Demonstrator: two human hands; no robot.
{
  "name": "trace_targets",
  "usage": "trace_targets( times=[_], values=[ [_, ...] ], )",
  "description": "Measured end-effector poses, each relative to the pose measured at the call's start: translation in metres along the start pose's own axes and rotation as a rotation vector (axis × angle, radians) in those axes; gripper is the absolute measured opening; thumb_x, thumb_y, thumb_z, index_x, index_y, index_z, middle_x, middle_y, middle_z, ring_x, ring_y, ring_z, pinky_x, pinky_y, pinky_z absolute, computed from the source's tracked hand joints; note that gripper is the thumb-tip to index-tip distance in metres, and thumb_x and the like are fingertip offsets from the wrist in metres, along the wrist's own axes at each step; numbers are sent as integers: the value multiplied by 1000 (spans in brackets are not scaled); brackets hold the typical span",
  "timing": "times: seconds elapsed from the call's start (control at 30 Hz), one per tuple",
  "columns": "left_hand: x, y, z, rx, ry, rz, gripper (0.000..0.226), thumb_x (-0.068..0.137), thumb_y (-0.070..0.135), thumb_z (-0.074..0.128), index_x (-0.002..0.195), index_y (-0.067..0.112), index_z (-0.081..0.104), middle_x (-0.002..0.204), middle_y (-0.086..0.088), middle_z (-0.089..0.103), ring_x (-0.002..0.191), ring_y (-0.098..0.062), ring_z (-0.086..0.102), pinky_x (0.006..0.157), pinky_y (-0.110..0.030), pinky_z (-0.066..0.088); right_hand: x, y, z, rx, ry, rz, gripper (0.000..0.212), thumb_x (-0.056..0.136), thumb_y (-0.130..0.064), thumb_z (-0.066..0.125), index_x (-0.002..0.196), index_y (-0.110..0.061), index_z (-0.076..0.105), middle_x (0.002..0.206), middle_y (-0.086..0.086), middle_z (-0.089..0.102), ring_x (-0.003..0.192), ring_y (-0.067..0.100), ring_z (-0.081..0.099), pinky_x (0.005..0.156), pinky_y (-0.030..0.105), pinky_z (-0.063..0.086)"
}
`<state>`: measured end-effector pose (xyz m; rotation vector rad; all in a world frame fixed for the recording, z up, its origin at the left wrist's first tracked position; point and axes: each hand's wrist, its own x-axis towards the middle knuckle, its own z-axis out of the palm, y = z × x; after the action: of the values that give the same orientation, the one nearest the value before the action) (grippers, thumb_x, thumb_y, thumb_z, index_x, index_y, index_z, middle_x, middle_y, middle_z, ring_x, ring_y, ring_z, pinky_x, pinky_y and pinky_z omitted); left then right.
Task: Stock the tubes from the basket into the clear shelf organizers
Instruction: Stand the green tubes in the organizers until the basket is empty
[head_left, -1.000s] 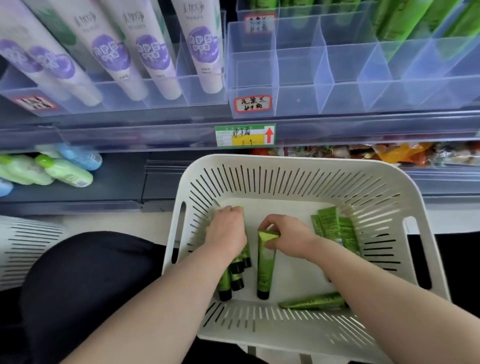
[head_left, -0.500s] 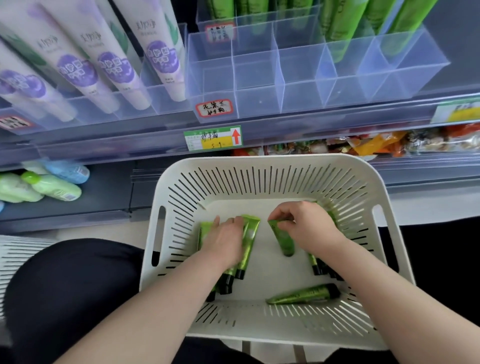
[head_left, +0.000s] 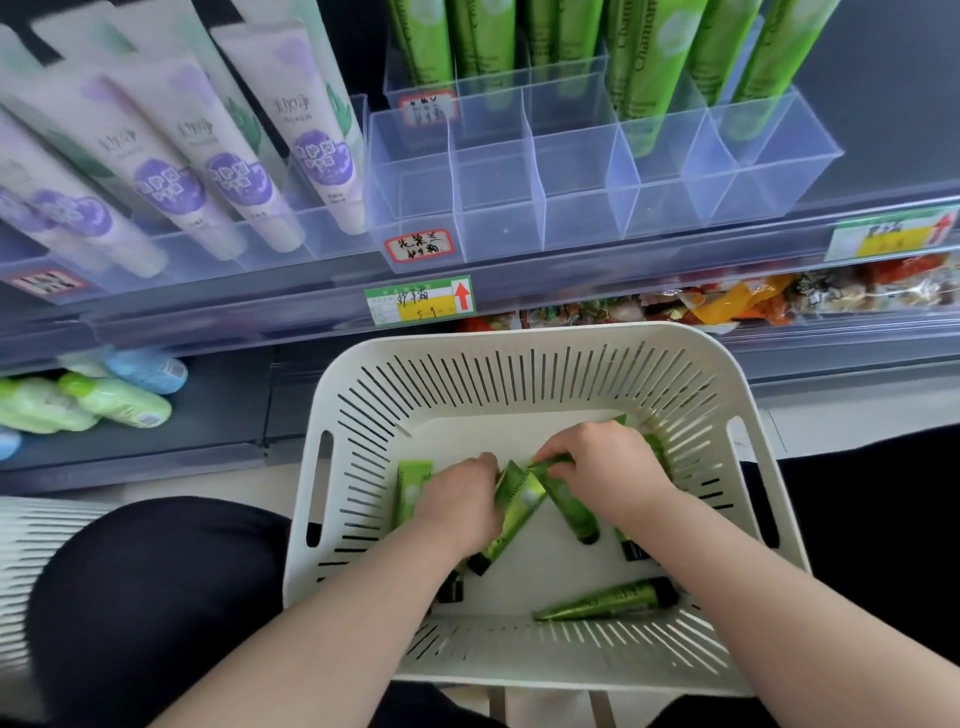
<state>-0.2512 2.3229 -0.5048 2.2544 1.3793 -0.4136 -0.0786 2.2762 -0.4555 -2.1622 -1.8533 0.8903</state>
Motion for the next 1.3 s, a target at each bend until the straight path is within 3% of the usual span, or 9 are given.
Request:
trace_targets(
  times=[0.07,0.17,0.33,0.4,0.5,0.7,0.93,1.07,1.3],
  values=[
    [-5,-1,-11,-114,79,18,23,87,36,57,102,22,46,89,2,59,81,-22,60,61,-33,49,-2,-3,-5,-28,10,2,23,87,-21,61,103,-34,70,101,-12,70,94,14,62,81,31,53],
    [-11,-2,-35,-244,139,87,33,86,33,61,113,34,42,93,10,61,79,-12,61,64,-35,54,-8,-7,-19,-29,78,20,22,86,-23,60,104,-34,69,102,-11,70,96,16,62,81,32,53],
    [-22,3,-67,-518,227,128,29,91,18,59,103,43,49,79,9,61,52,5,58,41,-11,38,-22,-15,-50,-17,236,2,21,87,-25,57,101,-35,69,97,-11,69,92,16,62,72,29,51],
    [-28,11,-80,-558,290,142,24,94,23,57,104,43,50,78,7,62,57,0,60,45,-18,44,-29,-19,-64,-9,291,-13,20,88,-25,57,101,-35,69,96,-12,69,91,16,62,69,28,48],
    [-36,25,-102,-610,360,214,17,95,22,56,107,34,54,82,-1,65,73,-20,65,67,-37,52,-38,-27,-88,-14,386,-45,20,87,-24,57,101,-33,68,97,-10,69,92,17,62,72,30,49],
    [-47,61,-172,-617,641,334,19,92,13,57,98,31,56,84,9,63,78,-13,62,70,-25,48,-55,-45,-144,-44,607,-106,20,91,-25,56,108,-29,65,106,-6,68,98,21,61,76,34,51],
    [-44,93,-264,-710,963,387,33,91,11,55,103,42,51,86,0,63,81,-24,64,76,-48,55,-58,-60,-211,-47,890,-198,20,92,-18,57,108,-23,67,101,-4,70,97,23,57,70,34,46],
    [-22,106,-298,-710,1018,356,28,91,9,54,108,31,56,87,-1,63,79,-23,64,74,-46,56,-47,-66,-240,-14,1011,-231,19,92,-17,56,107,-19,67,101,0,69,95,27,56,74,37,46],
    [32,123,-320,-602,967,275,22,95,9,51,111,23,56,83,-4,62,75,-25,64,68,-37,54,-19,-57,-263,-58,982,-236,21,95,-18,52,111,-23,64,101,-2,68,93,24,52,78,40,45]
  ],
)
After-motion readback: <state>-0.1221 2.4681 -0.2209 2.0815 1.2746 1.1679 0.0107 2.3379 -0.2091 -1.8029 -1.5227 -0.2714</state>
